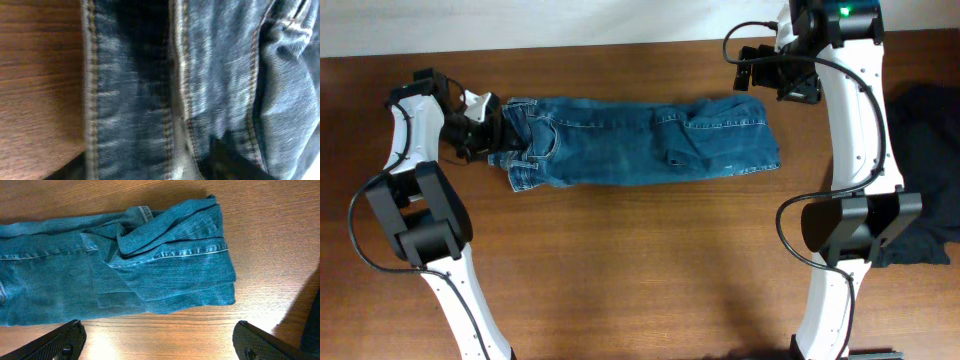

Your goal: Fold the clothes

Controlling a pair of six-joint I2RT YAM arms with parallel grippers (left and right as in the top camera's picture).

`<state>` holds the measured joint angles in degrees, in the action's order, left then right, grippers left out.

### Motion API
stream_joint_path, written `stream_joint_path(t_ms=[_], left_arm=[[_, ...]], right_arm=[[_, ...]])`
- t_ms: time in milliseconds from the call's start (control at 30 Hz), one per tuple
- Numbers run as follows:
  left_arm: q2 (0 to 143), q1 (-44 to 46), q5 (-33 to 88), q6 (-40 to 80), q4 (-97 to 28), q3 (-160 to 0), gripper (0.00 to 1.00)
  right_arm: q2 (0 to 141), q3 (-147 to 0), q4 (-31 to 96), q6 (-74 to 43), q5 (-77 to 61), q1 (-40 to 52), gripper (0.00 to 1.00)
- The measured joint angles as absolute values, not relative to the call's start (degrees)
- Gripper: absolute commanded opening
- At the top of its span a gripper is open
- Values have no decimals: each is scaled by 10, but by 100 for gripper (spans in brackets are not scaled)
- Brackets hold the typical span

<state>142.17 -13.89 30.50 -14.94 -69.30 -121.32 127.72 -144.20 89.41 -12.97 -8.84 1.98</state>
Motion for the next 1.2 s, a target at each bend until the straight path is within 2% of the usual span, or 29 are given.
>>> stream_joint_path(t_ms=[133, 200, 333, 1000, 1200], left_arm=[[1422, -139, 316, -154, -707, -1213, 53], [1422, -138, 320, -155, -716, -1213, 47], [1422, -138, 324, -159, -725, -1213, 1], [1422, -140, 339, -159, -752, -1213, 1], [1415, -190, 356, -158, -776, -1220, 1]], right_arm=[[1277, -1442, 894, -129, -88, 20, 99], [1277, -1442, 894, -129, -88, 20, 99], [1278, -1442, 896, -129, -88, 20, 99], [1308, -1324, 848, -129, -77, 16, 99], [1308, -1324, 852, -129, -75, 8, 99]])
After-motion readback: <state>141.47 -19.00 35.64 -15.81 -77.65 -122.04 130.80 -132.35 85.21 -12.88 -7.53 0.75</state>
